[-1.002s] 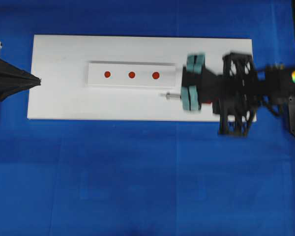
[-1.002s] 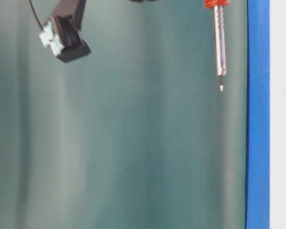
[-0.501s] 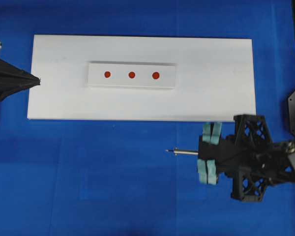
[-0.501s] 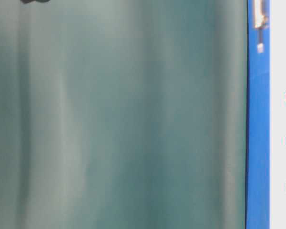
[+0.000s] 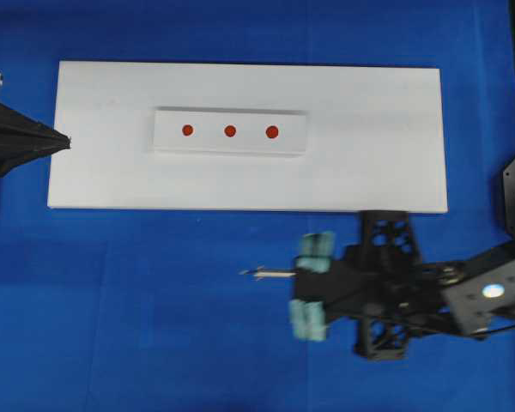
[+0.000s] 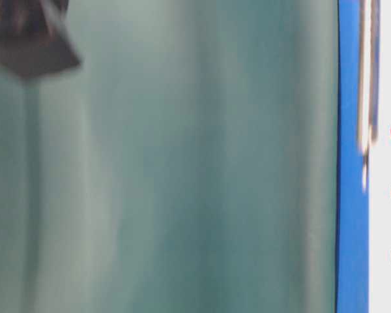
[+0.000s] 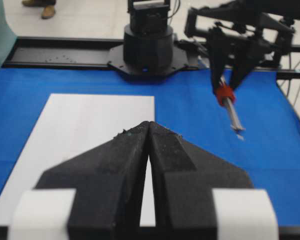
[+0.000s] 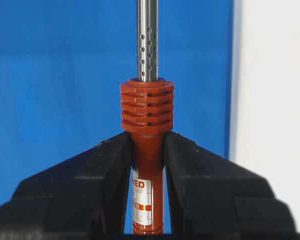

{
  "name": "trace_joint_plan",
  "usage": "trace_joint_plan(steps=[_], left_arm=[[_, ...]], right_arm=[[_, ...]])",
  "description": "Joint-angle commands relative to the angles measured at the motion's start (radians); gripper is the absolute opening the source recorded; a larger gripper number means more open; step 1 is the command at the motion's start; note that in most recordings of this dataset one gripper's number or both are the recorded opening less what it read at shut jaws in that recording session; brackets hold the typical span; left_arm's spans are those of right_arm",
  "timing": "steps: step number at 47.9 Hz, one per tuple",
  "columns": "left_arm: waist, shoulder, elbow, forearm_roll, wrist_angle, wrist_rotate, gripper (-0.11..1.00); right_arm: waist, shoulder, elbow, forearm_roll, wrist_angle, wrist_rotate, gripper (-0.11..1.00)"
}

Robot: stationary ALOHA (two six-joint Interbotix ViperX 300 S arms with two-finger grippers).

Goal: Touch the tip of the soldering iron to the mark.
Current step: 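Lift the iron and carry it back down to the blue table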

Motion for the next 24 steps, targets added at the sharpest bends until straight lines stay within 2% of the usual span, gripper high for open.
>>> trace_joint_plan(steps=[1,15,24], left_arm=[[-0.002,0.005,-0.015,0.002,-0.011,0.000,0.00],[-0.009,0.003,-0.014,0.002,-0.011,-0.002,0.00],[-0.031,0.005,-0.014,0.002,-0.008,0.000,0.00]], right_arm=[[-0.020,0.035,-0.081,-0.006,-0.038,-0.031,0.07],[-0.083,0.222,-0.308,-0.006,-0.060,-0.103,0.07],[-0.094,0.284,-0.396,-0.005,-0.055,-0.112,0.07]])
